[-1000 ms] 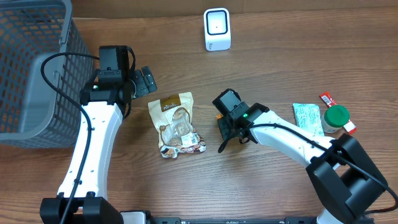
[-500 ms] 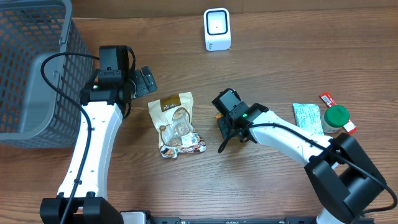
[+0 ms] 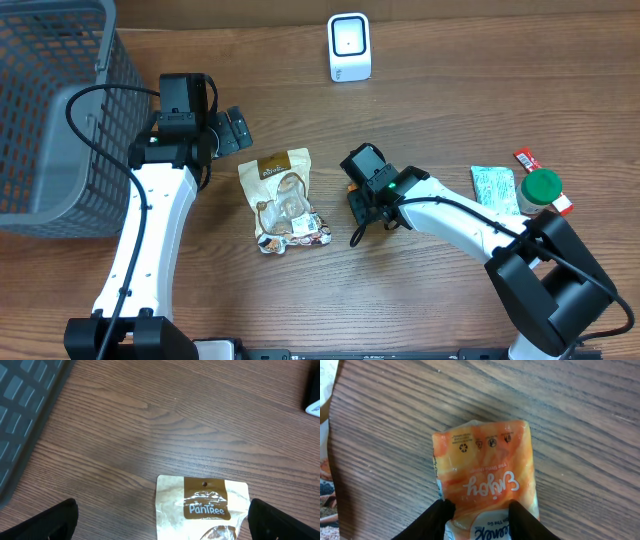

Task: Scan the item barcode
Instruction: 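Close the right gripper on the small orange pack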

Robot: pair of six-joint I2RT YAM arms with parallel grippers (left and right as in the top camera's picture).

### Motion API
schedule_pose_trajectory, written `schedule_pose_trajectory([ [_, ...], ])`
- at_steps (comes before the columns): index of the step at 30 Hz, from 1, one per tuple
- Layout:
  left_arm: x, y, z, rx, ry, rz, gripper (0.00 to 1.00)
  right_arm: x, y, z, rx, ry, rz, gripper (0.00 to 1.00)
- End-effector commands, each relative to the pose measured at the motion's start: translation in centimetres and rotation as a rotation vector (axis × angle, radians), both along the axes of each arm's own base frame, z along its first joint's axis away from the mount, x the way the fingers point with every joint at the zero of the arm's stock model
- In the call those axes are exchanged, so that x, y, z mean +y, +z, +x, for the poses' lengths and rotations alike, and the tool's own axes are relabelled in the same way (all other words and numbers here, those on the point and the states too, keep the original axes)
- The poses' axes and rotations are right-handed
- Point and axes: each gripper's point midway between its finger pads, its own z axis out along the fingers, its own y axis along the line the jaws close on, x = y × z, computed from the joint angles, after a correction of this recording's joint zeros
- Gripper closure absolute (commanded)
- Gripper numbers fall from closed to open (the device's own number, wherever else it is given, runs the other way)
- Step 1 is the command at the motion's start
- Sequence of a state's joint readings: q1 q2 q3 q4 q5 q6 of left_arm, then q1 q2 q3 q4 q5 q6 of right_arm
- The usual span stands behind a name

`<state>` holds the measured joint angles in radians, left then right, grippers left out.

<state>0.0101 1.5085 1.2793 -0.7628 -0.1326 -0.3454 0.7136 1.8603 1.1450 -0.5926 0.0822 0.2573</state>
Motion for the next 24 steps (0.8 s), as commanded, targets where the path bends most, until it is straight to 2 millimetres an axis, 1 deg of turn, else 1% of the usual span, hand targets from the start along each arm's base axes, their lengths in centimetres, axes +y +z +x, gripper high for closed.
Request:
schedule_pose_trajectory([
  [1,0.3,0.2,0.3,-0.007,0.015,0.007,0.0,1.1,2.0,1.0,-0.014,0.031,0.02,0.56],
  [5,0.3,0.2,0.3,-0.007,0.015,0.007,0.0,2.4,5.9,2.7,-0.063,0.03,0.052,0.53],
  [6,0.3,0.2,0.3,-0.007,0.015,0.007,0.0,2.6,6.6,3.1,-0.073,0.028,0.054,0.53],
  [8,0.3,0.2,0.3,-0.007,0.015,0.007,0.0,2.9,7.1,3.4,-0.084,0.028,0.064,0.51],
  [10,0.3,0.2,0.3,-0.007,0.015,0.007,0.0,2.8,7.0,3.3,-0.08,0.028,0.06,0.52],
  [12,0.3,0.2,0.3,-0.007,0.015,0.007,0.0,2.3,6.5,3.1,-0.074,0.021,0.034,0.61],
  [14,0.3,0.2,0.3,-0.007,0.015,0.007,0.0,1.6,5.8,3.1,-0.081,0.011,0.003,0.66],
  [18,0.3,0.2,0.3,-0.007,0.015,0.007,0.0,0.1,4.5,2.9,-0.089,-0.007,-0.063,0.68],
  [21,0.3,0.2,0.3,-0.007,0.015,0.007,0.0,0.1,3.8,2.9,-0.095,-0.008,-0.056,0.72],
  [24,0.3,0.2,0.3,-0.007,0.015,0.007,0.0,0.1,3.0,2.9,-0.106,-0.008,-0.047,0.74],
])
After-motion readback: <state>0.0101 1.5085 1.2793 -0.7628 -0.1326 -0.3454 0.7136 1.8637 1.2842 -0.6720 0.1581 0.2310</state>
